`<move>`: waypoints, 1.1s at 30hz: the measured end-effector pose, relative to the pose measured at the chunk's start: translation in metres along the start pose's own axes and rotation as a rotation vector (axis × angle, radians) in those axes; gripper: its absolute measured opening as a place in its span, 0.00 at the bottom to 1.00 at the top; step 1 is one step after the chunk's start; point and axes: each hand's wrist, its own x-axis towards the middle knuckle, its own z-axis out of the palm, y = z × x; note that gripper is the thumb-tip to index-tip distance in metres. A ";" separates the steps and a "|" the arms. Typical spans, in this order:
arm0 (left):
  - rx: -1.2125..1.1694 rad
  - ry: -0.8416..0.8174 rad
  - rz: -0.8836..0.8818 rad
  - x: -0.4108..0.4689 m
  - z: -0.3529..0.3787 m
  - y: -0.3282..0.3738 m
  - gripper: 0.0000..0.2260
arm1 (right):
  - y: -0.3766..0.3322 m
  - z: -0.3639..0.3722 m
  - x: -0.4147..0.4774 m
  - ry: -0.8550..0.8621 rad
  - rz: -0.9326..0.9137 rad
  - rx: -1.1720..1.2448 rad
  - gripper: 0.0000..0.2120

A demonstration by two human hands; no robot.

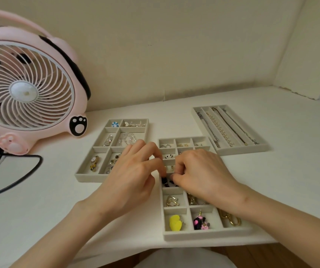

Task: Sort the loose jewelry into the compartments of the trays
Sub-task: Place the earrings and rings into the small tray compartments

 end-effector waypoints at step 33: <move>0.054 -0.034 0.105 0.003 0.007 0.004 0.23 | 0.015 -0.020 0.000 -0.096 -0.320 -0.128 0.14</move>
